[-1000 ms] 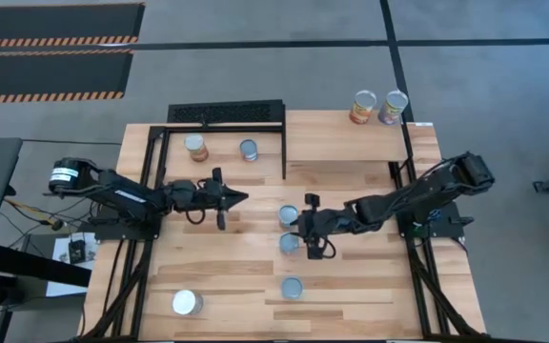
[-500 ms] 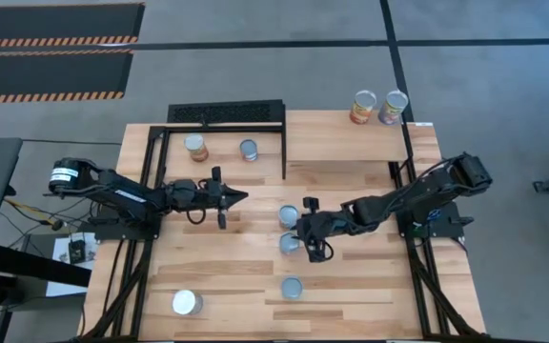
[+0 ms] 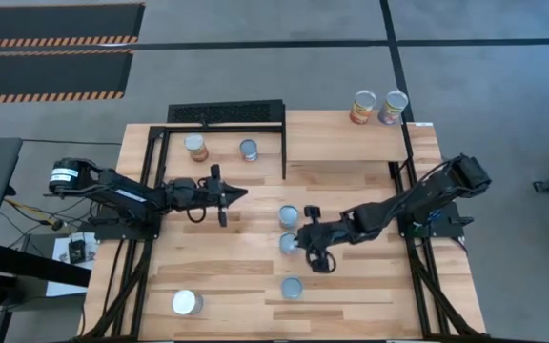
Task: Pick and place cans onto a shelf
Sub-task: Put the small canned corn on the shelf
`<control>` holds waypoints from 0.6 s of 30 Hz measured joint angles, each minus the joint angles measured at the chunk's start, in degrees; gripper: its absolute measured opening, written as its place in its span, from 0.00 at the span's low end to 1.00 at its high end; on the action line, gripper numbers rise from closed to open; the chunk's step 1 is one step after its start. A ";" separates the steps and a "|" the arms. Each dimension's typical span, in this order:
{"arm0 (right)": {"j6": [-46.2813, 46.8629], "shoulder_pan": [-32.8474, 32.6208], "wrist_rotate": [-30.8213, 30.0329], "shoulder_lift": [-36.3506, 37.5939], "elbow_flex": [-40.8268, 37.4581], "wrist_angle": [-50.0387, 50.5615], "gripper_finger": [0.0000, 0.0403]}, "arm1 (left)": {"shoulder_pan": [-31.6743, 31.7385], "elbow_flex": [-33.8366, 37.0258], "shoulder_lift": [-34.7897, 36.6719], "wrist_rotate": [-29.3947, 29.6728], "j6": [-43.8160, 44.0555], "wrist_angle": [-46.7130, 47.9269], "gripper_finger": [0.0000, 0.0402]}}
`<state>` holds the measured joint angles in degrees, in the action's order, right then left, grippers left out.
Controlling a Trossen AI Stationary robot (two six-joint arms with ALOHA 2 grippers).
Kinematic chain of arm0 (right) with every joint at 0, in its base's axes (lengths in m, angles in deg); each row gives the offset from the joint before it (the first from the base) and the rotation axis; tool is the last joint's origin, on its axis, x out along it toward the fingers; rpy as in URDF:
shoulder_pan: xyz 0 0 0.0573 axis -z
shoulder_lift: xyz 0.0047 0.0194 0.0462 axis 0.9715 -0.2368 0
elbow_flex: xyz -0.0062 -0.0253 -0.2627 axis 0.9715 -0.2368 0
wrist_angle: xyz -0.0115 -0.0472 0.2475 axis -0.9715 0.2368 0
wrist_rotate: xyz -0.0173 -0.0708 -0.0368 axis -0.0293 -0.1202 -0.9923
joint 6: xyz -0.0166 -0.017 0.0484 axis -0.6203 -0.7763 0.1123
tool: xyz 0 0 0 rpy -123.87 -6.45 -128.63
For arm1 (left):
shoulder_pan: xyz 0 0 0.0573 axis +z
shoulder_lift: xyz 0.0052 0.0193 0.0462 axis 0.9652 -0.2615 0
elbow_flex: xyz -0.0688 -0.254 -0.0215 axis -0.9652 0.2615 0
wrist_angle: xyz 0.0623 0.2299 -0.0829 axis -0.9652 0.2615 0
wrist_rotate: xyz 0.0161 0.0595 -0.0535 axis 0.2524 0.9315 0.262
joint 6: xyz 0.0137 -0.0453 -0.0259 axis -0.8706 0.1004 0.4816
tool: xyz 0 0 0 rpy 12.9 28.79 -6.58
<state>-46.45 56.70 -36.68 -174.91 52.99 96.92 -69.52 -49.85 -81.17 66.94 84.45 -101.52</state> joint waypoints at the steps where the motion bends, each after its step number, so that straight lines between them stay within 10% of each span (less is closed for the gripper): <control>1: -0.63 -0.51 0.01 -0.16 -0.11 1.34 0.30 | 0.16 0.00 0.00 0.00 0.00 -0.01 0.01; 10: -6.85 -1.07 -0.38 -7.85 2.73 2.57 0.46 | 0.42 -0.02 0.00 -0.02 0.22 0.26 0.01; 18: -9.52 -0.06 -0.25 -13.14 6.71 4.66 0.34 | 0.42 -0.04 0.00 -0.02 0.28 0.62 0.01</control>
<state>-55.98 56.64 -36.93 -188.05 59.70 101.59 -69.10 -49.89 -81.17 66.92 84.73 -100.89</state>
